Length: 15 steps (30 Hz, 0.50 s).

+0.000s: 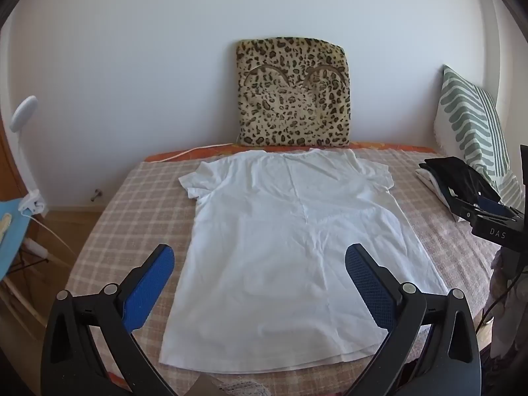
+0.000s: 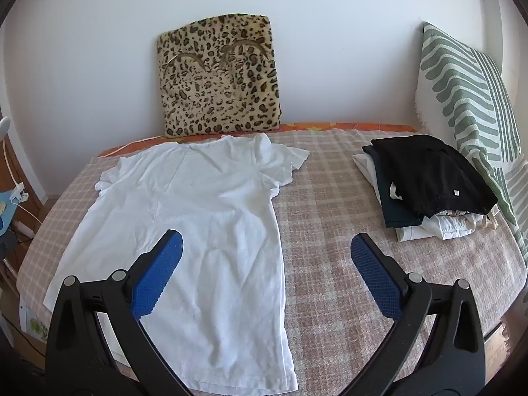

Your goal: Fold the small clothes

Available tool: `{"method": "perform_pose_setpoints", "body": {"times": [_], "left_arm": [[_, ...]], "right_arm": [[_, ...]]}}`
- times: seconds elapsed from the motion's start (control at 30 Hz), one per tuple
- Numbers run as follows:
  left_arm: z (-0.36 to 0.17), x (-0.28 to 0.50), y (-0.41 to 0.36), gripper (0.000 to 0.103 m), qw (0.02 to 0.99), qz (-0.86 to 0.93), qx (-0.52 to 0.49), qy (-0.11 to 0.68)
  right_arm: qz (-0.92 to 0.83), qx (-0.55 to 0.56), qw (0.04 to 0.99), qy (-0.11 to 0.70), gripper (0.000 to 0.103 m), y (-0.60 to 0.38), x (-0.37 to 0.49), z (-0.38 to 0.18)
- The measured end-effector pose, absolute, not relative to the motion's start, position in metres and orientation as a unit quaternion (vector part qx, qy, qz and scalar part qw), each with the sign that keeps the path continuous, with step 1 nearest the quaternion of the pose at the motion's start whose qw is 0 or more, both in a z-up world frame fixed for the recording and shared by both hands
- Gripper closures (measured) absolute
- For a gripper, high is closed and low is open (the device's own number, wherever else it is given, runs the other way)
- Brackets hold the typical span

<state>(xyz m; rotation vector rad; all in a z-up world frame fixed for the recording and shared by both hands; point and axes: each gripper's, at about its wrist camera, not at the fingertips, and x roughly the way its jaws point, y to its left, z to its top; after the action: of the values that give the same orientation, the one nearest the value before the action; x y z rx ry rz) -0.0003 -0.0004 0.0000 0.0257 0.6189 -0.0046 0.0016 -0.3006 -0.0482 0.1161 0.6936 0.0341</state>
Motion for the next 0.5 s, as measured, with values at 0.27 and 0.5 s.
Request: {"method": "perform_pose_setpoints", "body": {"times": [0.27, 0.5], "left_arm": [[-0.0004, -0.0014, -0.0033, 0.0, 0.952, 0.003, 0.012, 0.307], [0.0024, -0.0006, -0.0009, 0.0, 0.954, 0.006, 0.006, 0.3]], "right_arm": [[0.016, 0.055, 0.939, 0.339, 0.0, -0.3002, 0.0015, -0.0481], [0.017, 0.056, 0.939, 0.339, 0.0, -0.3001, 0.0014, -0.0479]]}}
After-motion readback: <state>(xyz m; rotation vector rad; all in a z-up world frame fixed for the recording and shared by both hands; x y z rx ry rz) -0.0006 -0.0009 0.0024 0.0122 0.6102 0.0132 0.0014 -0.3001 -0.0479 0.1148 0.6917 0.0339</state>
